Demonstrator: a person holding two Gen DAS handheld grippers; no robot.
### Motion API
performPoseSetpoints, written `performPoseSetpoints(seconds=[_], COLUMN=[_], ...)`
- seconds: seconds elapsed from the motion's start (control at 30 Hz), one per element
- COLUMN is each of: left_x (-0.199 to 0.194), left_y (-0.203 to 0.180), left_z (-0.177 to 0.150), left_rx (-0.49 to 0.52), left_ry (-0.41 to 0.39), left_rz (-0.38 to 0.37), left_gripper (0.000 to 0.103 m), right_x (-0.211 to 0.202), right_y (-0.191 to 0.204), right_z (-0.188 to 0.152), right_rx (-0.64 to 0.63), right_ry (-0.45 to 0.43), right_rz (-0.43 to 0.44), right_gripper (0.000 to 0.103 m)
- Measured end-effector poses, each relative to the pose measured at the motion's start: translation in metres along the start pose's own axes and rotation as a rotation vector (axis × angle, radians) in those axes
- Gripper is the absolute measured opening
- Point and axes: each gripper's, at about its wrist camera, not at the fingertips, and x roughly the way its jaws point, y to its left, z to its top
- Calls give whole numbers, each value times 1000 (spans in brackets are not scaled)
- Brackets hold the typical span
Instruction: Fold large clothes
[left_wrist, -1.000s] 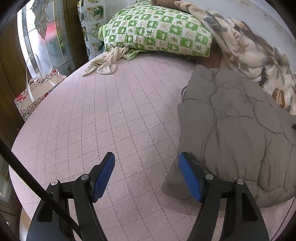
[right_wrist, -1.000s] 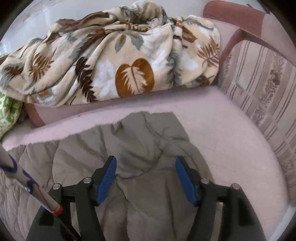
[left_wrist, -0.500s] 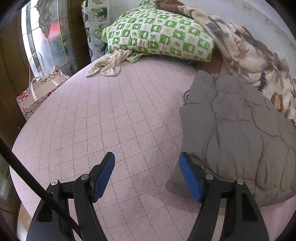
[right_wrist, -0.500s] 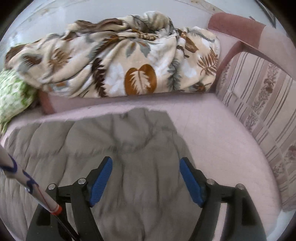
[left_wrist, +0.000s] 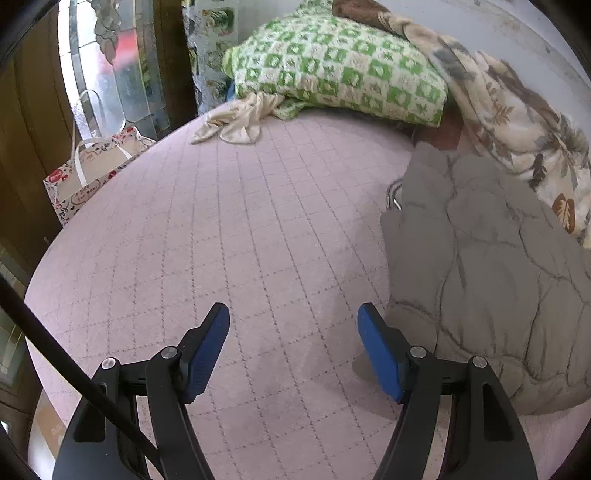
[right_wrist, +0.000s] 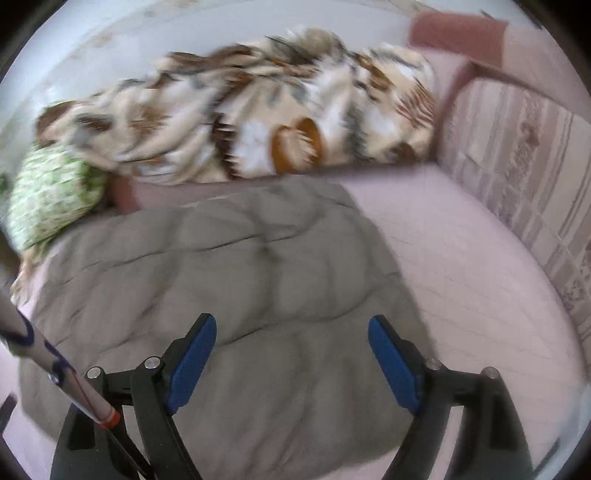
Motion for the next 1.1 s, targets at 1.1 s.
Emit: performPoseSetpoints(seconds=[1.1], left_x=[-176], left_y=[-22], left_z=[-120], left_rx=[114], left_ry=[-253], left_rz=[-164], left_gripper=[83], right_x=[-95], right_y=[0], right_z=[-207], right_rx=[-86], right_ry=[72], right_rz=[135], right_gripper=[90])
